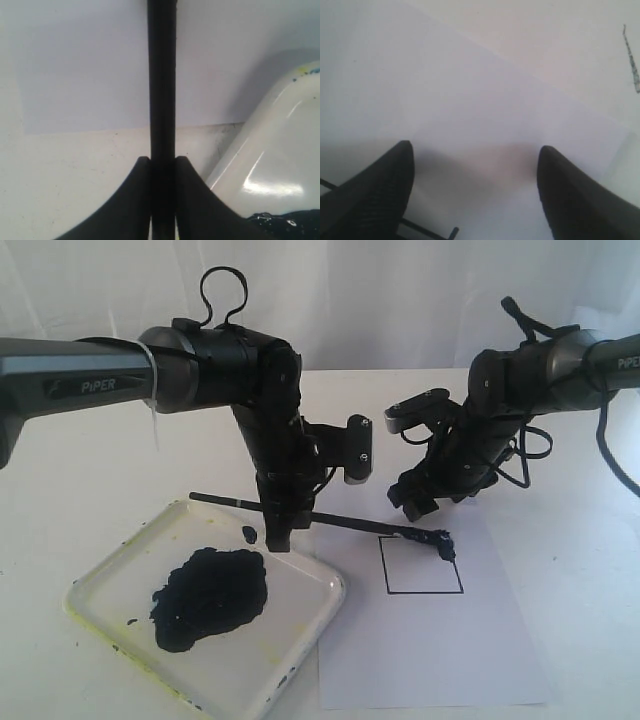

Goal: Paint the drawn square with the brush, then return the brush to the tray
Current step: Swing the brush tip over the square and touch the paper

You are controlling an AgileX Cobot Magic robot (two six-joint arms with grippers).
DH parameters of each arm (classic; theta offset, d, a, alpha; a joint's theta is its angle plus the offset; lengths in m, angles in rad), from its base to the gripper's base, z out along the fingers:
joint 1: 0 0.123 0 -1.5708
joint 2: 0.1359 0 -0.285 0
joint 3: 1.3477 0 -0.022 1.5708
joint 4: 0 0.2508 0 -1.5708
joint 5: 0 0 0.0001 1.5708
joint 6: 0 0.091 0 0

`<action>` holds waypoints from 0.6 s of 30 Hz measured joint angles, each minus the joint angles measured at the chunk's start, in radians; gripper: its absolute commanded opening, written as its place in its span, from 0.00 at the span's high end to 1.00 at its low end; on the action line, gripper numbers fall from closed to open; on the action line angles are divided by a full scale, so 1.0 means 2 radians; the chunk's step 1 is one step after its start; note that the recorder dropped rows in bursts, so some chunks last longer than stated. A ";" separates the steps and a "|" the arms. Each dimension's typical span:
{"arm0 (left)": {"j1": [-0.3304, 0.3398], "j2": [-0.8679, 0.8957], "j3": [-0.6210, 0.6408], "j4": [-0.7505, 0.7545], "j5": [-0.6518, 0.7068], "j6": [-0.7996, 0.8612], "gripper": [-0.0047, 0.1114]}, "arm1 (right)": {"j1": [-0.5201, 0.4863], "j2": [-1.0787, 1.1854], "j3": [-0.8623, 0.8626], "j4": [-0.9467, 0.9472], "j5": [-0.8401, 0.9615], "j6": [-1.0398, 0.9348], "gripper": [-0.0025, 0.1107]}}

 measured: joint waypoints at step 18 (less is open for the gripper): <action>0.011 0.000 0.000 -0.022 0.007 0.026 0.96 | 0.000 0.000 0.000 0.000 0.000 0.000 0.40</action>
